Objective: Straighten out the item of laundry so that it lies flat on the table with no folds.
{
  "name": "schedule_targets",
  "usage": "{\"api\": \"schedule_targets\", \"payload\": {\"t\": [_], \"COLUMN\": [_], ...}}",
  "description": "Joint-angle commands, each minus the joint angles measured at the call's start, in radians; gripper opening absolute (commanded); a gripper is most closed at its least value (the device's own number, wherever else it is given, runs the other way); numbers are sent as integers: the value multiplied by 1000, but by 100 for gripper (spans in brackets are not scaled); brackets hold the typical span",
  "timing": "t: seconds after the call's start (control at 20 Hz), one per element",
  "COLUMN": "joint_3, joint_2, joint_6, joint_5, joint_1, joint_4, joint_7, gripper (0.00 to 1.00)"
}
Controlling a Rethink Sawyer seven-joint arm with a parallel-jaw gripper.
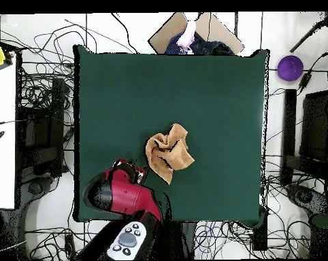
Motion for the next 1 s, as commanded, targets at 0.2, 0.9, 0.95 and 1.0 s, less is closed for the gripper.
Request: {"api": "schedule_targets", "payload": {"t": [0.2,0.9,0.95,1.0], "joint_3": [-20,-59,-60,-61], "joint_2": [114,180,180,182], "joint_6": [197,319,317,311], "joint_5": [56,22,22,21], "joint_1": [-45,-53,-52,-53], "joint_4": [-248,-425,-421,-419], "joint_7": [148,172,178,179], "gripper": [100,100,100,100]}}
